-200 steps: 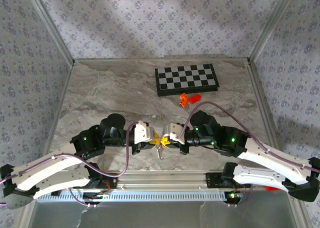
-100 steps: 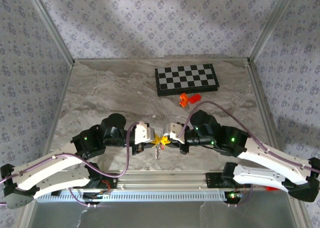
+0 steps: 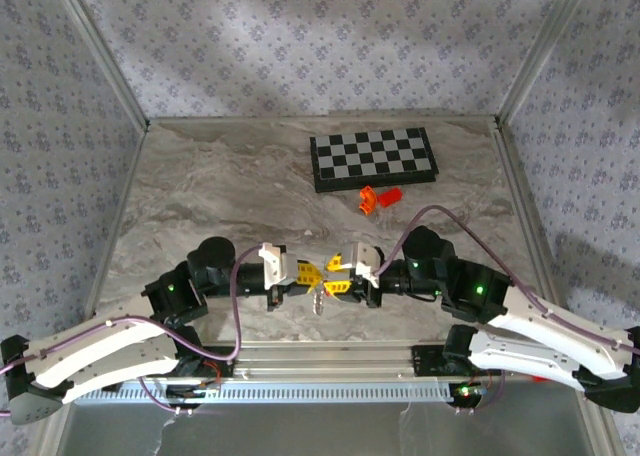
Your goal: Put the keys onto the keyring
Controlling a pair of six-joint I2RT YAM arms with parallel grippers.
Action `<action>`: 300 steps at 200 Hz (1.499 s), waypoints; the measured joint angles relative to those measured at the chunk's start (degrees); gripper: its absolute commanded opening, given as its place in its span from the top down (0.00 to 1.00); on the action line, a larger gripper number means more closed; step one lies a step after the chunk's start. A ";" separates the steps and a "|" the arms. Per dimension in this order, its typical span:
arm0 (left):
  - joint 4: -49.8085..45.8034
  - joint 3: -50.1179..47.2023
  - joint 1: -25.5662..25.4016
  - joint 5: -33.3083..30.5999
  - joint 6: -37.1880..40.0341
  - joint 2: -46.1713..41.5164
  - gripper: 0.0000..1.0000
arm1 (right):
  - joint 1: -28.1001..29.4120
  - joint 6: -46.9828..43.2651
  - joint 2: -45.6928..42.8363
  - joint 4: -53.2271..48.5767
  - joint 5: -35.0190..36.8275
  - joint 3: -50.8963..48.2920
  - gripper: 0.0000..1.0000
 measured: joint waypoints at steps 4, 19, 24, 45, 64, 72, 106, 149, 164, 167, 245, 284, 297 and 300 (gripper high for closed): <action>0.48 -0.13 0.00 0.22 -0.17 0.00 1.00 | -0.02 0.07 -0.04 0.17 0.00 -0.11 0.68; 2.01 -0.50 0.00 0.87 -0.92 -0.04 1.00 | -0.02 0.57 -0.04 0.66 0.00 -0.35 0.68; 2.51 -0.63 0.00 1.05 -1.09 -0.17 1.00 | -0.02 0.63 -0.04 0.83 0.00 -0.44 0.68; 4.50 -1.86 0.00 1.64 -2.14 -1.22 1.00 | -0.02 1.05 -0.31 1.44 -0.02 -0.85 0.68; 5.97 -2.43 0.00 2.05 -2.86 -2.03 1.00 | -0.02 1.27 -0.72 1.57 -0.02 -0.96 0.69; 6.58 -2.58 0.00 2.14 -3.19 -2.32 1.00 | -0.02 1.33 -0.96 1.88 -0.02 -1.05 0.70; 9.27 -2.97 0.00 2.93 -4.28 -2.86 1.00 | -0.04 1.86 -2.12 2.93 -0.24 -1.66 0.72; 10.51 -3.13 0.00 3.34 -5.05 -2.86 1.00 | -0.13 2.12 -2.82 4.46 -1.16 -2.34 0.71; 11.02 -3.13 0.00 3.39 -5.14 -2.86 1.00 | -0.13 2.14 -3.54 5.09 -1.55 -2.89 0.71; 11.10 -3.15 0.00 3.43 -5.14 -2.86 1.00 | -0.13 2.14 -3.67 5.16 -1.60 -2.97 0.71; 11.13 -3.15 0.00 3.54 -5.16 -2.49 1.00 | -0.15 2.29 -3.82 7.52 -3.06 -3.10 0.71; 11.13 -3.15 0.00 3.63 -5.14 -2.49 1.00 | -0.20 2.60 -2.91 8.61 -3.06 -3.28 0.74; 11.10 -3.15 0.00 3.74 -5.14 -2.49 1.00 | -0.20 2.64 -2.69 8.83 -3.04 -3.39 0.76; 11.10 -3.15 0.00 3.76 -5.14 -2.49 1.00 | -0.20 2.69 -2.64 8.83 -3.04 -3.41 0.76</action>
